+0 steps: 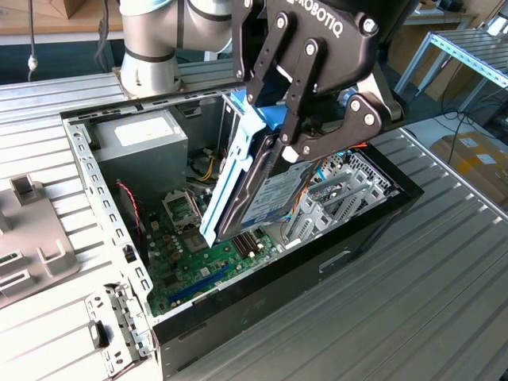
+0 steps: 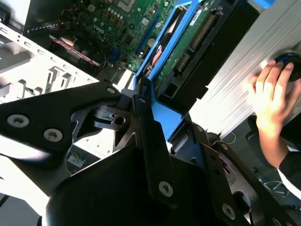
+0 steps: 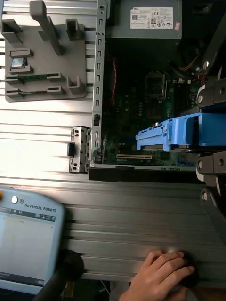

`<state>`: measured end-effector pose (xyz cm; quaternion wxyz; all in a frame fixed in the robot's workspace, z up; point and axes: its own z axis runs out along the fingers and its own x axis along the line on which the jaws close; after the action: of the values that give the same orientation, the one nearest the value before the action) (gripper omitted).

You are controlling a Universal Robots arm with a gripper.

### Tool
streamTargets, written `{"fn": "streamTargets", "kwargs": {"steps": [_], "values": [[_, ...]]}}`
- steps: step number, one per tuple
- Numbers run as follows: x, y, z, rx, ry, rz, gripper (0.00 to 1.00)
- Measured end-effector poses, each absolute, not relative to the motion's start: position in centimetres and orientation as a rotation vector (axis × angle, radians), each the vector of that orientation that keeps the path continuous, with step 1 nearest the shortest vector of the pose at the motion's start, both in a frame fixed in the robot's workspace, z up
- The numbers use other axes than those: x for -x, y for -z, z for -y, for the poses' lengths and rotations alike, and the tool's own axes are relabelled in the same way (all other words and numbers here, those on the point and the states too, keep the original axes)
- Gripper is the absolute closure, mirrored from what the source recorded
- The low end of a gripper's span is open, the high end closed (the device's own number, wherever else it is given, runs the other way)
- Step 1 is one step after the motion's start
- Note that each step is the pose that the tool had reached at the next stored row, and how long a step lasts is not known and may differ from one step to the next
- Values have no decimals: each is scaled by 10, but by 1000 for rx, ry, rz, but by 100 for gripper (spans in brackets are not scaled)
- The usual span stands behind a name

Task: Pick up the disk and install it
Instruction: 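Pick up the disk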

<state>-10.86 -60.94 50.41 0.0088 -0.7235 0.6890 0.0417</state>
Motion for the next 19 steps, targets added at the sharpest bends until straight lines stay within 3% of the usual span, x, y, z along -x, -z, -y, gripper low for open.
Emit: {"fn": "streamTargets", "kwargs": {"steps": [19], "values": [[89,-503,609,2260,-130,-2152,63]]}}
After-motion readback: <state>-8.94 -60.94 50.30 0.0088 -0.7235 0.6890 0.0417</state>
